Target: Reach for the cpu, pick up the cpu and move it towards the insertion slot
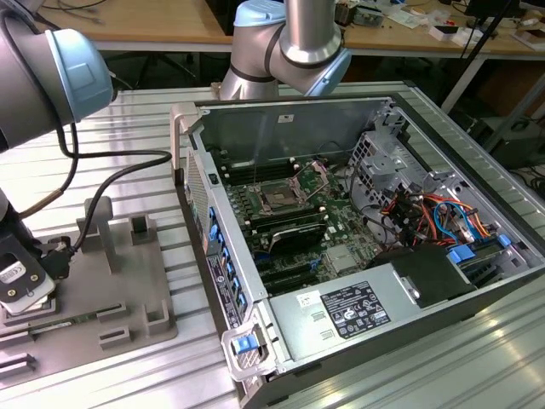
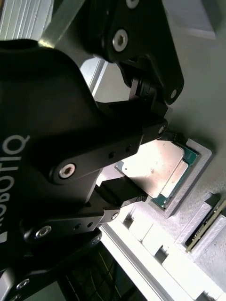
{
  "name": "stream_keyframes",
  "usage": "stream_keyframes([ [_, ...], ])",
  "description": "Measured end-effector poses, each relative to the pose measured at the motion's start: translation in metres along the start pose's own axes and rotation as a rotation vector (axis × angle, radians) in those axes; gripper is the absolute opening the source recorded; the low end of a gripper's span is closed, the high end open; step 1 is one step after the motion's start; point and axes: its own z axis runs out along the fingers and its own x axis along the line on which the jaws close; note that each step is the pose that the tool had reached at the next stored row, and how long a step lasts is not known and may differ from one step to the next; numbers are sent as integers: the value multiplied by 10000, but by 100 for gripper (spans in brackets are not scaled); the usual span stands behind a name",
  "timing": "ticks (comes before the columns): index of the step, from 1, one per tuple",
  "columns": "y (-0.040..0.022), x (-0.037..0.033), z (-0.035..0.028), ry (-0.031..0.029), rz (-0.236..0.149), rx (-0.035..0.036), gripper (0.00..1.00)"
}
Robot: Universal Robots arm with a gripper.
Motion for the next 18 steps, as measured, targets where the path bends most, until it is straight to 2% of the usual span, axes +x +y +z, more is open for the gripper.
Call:
stream_keyframes([
  [3, 1, 0, -44, 2, 0, 1, 55],
  [8, 4, -3, -154, 1, 1, 1, 55],
  [16, 6, -5, -263, 1, 0, 0, 55],
  [18, 7, -5, -309, 1, 0, 1, 55],
])
